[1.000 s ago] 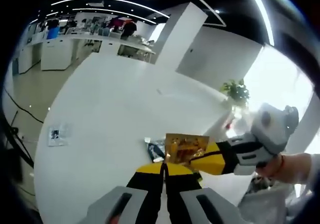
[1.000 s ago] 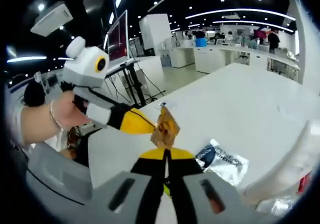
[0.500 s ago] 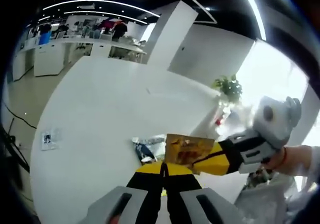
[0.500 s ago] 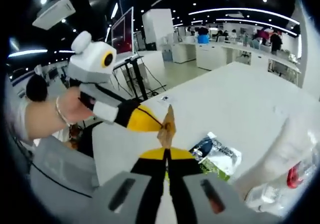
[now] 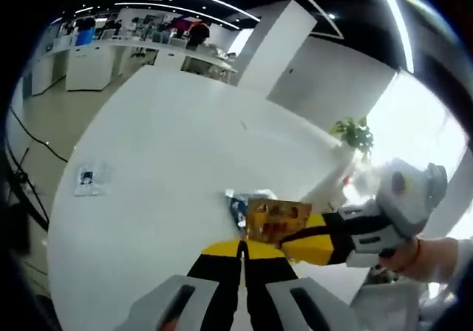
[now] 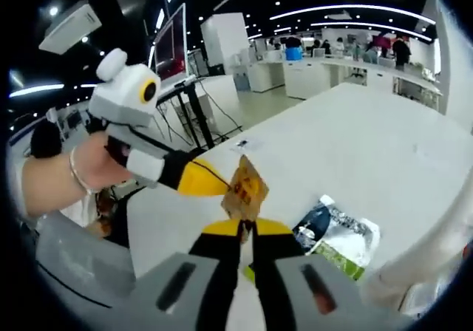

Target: Arrange the skincare products in the storage area until every visible bottle or jar stands upright without overlapping.

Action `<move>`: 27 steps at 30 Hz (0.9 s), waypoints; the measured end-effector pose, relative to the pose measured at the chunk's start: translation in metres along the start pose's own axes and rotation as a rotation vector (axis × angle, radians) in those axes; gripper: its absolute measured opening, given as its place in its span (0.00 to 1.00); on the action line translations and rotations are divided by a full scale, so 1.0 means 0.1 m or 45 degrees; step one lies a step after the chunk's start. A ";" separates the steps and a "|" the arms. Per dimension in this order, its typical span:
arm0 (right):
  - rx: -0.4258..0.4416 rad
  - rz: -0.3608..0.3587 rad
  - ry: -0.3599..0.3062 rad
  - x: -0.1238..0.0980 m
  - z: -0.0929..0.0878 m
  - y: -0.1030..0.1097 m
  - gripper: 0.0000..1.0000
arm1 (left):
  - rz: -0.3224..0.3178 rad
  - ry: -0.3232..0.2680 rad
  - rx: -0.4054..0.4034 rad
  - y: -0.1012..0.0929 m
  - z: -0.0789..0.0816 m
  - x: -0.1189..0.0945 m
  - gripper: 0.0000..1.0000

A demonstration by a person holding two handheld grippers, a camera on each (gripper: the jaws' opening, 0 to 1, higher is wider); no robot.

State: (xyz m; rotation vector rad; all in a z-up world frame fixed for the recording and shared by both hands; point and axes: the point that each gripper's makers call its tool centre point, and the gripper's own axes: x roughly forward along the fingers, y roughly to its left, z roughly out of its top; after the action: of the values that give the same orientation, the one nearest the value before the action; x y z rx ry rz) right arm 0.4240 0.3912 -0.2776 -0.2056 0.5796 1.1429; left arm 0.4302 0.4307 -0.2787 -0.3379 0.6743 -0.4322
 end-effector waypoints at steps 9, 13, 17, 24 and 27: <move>0.053 0.013 0.061 -0.08 -0.11 0.09 0.14 | -0.034 0.019 0.047 -0.09 -0.09 0.01 0.01; 0.072 0.012 0.064 0.12 -0.16 0.15 0.14 | -0.009 0.049 -0.016 0.11 -0.18 -0.04 0.01; 0.098 0.002 0.041 0.30 -0.14 0.12 0.17 | 0.031 0.042 -0.071 0.29 -0.17 -0.05 0.01; 0.145 -0.077 0.037 0.54 -0.22 -0.13 0.19 | 0.060 0.070 -0.165 0.47 -0.19 0.14 0.01; 0.078 -0.145 0.025 0.70 -0.22 -0.28 0.19 | 0.081 0.062 -0.236 0.62 -0.17 0.29 0.01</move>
State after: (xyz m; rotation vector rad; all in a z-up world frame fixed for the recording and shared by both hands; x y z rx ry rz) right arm 0.4625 0.4256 -0.3366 -0.1950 0.6121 1.0122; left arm 0.4563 0.4674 -0.3328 -0.4812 0.7727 -0.3183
